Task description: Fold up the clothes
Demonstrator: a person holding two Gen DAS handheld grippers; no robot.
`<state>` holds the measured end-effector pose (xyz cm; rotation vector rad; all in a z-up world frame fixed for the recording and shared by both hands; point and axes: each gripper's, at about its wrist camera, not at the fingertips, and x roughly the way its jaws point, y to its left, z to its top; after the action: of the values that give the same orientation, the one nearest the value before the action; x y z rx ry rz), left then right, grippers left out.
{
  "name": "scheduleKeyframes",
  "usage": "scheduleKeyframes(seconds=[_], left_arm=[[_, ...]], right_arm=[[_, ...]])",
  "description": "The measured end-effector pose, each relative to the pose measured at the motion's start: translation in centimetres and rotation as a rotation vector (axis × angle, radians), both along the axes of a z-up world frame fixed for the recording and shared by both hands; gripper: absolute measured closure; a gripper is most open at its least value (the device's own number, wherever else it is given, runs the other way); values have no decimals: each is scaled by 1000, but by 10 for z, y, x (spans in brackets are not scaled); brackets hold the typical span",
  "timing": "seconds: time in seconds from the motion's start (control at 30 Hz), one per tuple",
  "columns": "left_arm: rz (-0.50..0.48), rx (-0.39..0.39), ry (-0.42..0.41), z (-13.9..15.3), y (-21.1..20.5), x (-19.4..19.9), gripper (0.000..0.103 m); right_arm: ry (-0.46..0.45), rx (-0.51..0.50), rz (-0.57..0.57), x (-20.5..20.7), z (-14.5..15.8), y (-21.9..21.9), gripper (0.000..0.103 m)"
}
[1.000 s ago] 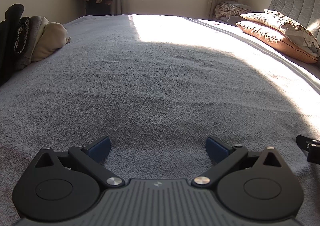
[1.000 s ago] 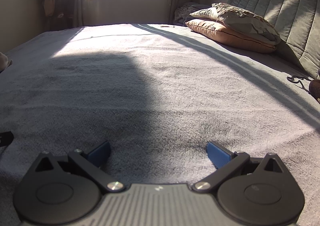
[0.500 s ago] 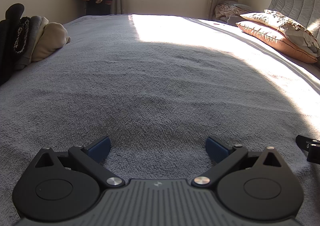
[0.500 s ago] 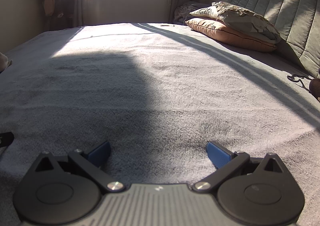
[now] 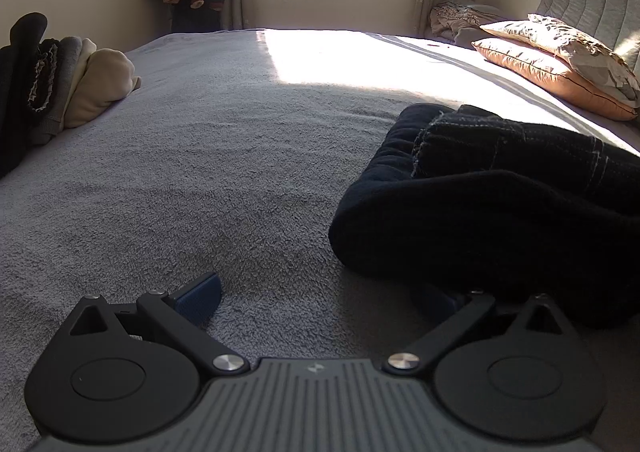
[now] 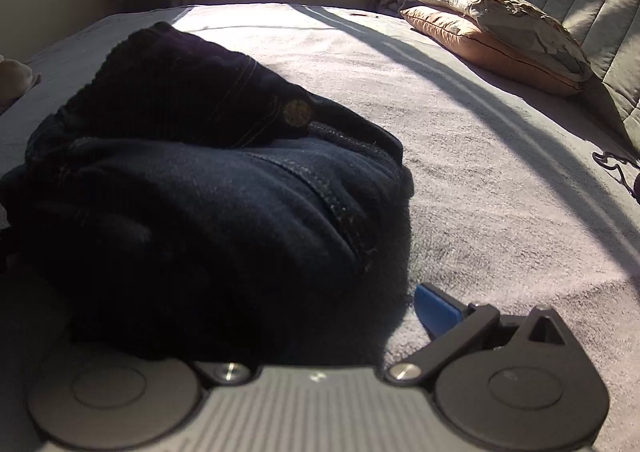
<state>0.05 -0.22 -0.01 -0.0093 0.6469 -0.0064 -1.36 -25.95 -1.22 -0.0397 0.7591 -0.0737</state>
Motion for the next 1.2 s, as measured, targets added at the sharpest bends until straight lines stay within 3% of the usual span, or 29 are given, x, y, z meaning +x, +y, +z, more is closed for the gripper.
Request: scheduleKeyframes(seconds=[0.07, 0.17, 0.4, 0.5, 0.6, 0.8, 0.9, 1.0, 1.07, 1.2], left_arm=[[0, -13, 1, 0, 2, 0, 0], [0, -8, 1, 0, 1, 0, 0], [1, -9, 1, -1, 1, 0, 0], [1, -3, -1, -1, 0, 0, 0], [2, -15, -1, -1, 1, 0, 0], [-29, -14, 80, 8, 5, 9, 0], [-64, -32, 120, 15, 14, 14, 0], [-69, -15, 110, 20, 14, 6, 0], [-120, 42, 89, 27, 8, 2, 0], [-155, 152, -7, 38, -2, -8, 0]], right_arm=[[15, 32, -7, -1, 4, -1, 0], [8, -32, 17, -3, 4, 2, 0], [-161, -198, 154, -29, 37, 21, 0], [-208, -136, 207, -37, 51, 13, 4], [-222, -3, 237, -40, 63, 1, 14], [-251, 67, 350, -54, 73, 1, 15], [-306, 140, 384, -57, 83, -6, 10], [-234, 97, 336, -36, 71, 0, 10], [-157, 6, 352, -23, 53, 17, 15], [-122, -92, 364, -13, 35, 45, 23]])
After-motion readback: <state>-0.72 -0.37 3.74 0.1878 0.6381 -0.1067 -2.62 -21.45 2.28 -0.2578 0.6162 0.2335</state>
